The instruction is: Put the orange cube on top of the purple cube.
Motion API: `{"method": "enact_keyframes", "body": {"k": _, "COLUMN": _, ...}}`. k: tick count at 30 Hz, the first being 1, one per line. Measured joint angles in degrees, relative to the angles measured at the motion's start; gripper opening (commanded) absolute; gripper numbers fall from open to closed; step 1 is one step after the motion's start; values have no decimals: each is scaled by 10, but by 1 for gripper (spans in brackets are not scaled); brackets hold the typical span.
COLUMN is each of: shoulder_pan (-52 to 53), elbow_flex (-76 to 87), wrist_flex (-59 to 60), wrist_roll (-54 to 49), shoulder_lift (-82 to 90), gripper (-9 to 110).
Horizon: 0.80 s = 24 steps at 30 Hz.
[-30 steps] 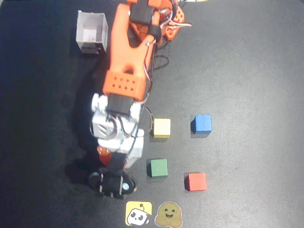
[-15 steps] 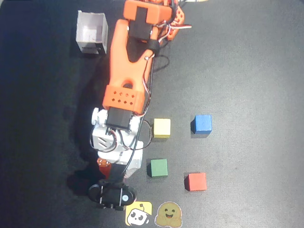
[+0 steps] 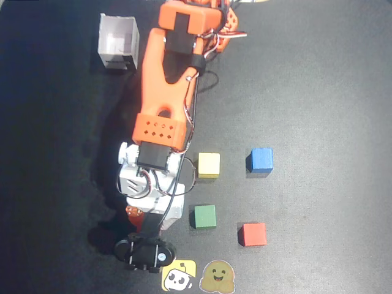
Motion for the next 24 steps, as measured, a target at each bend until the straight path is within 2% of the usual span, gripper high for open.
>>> {"method": "enact_keyframes", "body": {"k": 10, "shoulder_pan": 0, "elbow_flex": 0, "wrist_flex": 0, "wrist_roll": 0, "shoulder_lift": 0, "gripper": 24}}
{"method": "enact_keyframes", "body": {"k": 24, "shoulder_pan": 0, "elbow_flex": 1, "wrist_flex": 0, "wrist_roll": 0, "shoulder_lift": 11, "gripper": 23}}
